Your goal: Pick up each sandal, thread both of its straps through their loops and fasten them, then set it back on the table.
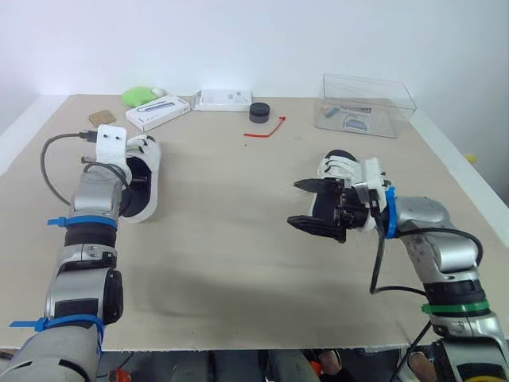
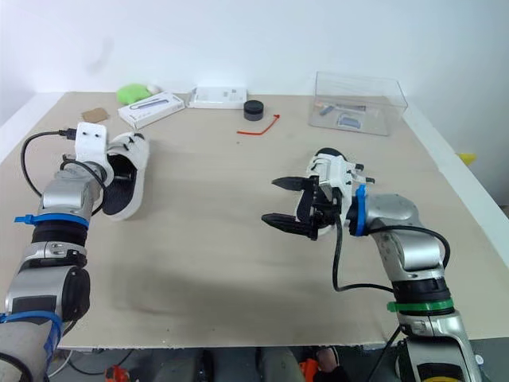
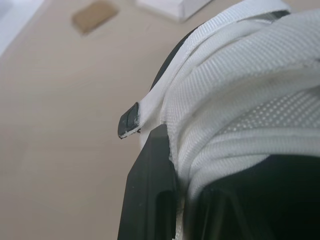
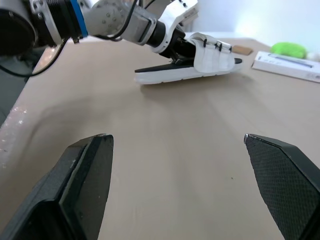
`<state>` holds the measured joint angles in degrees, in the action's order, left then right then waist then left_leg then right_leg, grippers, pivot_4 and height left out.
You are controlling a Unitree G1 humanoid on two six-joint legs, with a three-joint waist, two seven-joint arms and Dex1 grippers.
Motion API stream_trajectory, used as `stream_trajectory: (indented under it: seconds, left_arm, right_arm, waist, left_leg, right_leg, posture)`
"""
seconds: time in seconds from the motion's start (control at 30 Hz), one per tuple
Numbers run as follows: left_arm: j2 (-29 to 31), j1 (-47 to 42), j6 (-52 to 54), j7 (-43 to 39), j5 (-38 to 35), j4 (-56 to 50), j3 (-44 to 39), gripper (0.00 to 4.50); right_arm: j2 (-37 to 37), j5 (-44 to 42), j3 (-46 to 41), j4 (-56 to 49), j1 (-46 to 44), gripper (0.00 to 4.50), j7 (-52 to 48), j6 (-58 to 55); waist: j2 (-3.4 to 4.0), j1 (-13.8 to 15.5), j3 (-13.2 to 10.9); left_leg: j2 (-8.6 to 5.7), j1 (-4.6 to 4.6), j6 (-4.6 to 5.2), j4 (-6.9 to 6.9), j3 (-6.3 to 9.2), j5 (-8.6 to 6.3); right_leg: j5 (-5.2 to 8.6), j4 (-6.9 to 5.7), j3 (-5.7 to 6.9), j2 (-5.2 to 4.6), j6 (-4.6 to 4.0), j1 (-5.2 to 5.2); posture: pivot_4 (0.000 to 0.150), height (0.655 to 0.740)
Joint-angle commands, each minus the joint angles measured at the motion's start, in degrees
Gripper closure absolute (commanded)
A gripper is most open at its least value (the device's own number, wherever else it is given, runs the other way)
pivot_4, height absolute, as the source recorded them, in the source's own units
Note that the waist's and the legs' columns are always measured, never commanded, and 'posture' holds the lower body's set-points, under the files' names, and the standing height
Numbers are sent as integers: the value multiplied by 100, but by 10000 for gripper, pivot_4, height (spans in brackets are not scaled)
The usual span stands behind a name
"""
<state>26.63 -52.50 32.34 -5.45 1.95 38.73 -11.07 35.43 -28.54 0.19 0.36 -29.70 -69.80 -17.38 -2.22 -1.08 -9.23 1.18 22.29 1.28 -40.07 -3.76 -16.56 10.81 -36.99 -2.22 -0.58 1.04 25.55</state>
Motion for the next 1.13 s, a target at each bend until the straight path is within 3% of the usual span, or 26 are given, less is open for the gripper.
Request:
stream_trajectory:
  seconds: [0.03, 0.1, 0.2, 0.37, 0.4, 0.6, 0.73, 0.93, 1.07, 1.13]
  left_arm:
    - [72, -113, -110, -147, -75, -3, 39, 44913]
    - [96, -12, -151, -317, -132, -94, 53, 44913]
    - [155, 94, -261, -576, -127, -232, 154, 30963]
    - [213, 208, -229, -670, -241, -436, 84, 3806]
    - [215, 272, -152, -671, -267, -563, 74, 490]
    - [187, 789, 207, -738, -385, -1613, 86, 490]
    - [284, 1354, 435, -1231, -832, -2856, -66, 490]
    - [678, 3009, 532, -2788, -2279, -5344, -603, 490]
    - [1420, 4446, -470, -4311, -2389, -6213, -236, 490]
    - [1606, 4717, -607, -4648, -2517, -6279, -152, 490]
  right_arm:
    - [-4, 57, -40, 100, -136, 0, -92, 225]
    - [-30, 77, -36, 165, -171, 0, -104, 260]
    - [-69, 47, -57, 203, -197, 0, -63, 234]
    - [-114, 0, -97, 239, -260, 0, 35, 116]
    - [-129, 20, -114, 278, -303, 0, 98, 111]
    - [-306, 24, -241, 555, -529, 0, 370, 147]
    - [-297, 128, -202, 565, -504, 0, 385, 291]
    - [33, 251, -265, 326, -133, 0, 231, 463]
    - [183, 175, -383, -454, 902, 0, 222, 759]
    - [133, 170, -391, -743, 1319, 0, 316, 859]
  waist:
    - [0, 11, 0]
    - [0, 11, 0]
    - [0, 7, 0]
    - [0, 3, 0]
    - [0, 3, 0]
    - [0, -12, 0]
    - [0, -10, 0]
    - [1, -14, 0]
    - [0, 2, 3]
    - [4, 9, 1]
  left_leg:
    - [-6, 1, 0, 0, 0, -1]
    - [-16, 3, 1, 0, 0, -4]
    - [-22, 3, 0, 0, 2, -4]
    - [-21, 3, -5, 0, 11, 0]
    - [-21, 3, -5, 0, 12, 1]
    - [-21, 3, -5, 0, 11, 0]
    - [-21, 7, -5, 0, 17, 0]
    - [-19, 8, -12, 3, 19, -4]
    - [-18, 0, -16, 14, 31, -4]
    - [-19, -18, -19, 22, 39, -5]
  right_leg:
    - [2, 0, 4, -9, 3, 0]
    - [4, 1, 19, -40, 6, 0]
    - [4, 1, 32, -64, 6, 0]
    - [3, -3, 41, -61, 5, 0]
    - [3, -3, 42, -61, 5, -1]
    - [3, -4, 39, -65, 5, -1]
    - [4, -2, 43, -69, 4, -1]
    - [9, 0, 31, -74, -4, 0]
    - [22, 0, 44, -77, -20, -7]
    - [35, 0, 53, -79, -28, -21]
  posture:
    - [1500, 7400]
    - [1500, 7400]
    - [1500, 7400]
    - [1500, 7400]
    - [1500, 7400]
    - [1500, 7400]
    - [1500, 7400]
    - [1500, 7400]
    - [1500, 7400]
    - [1500, 7400]
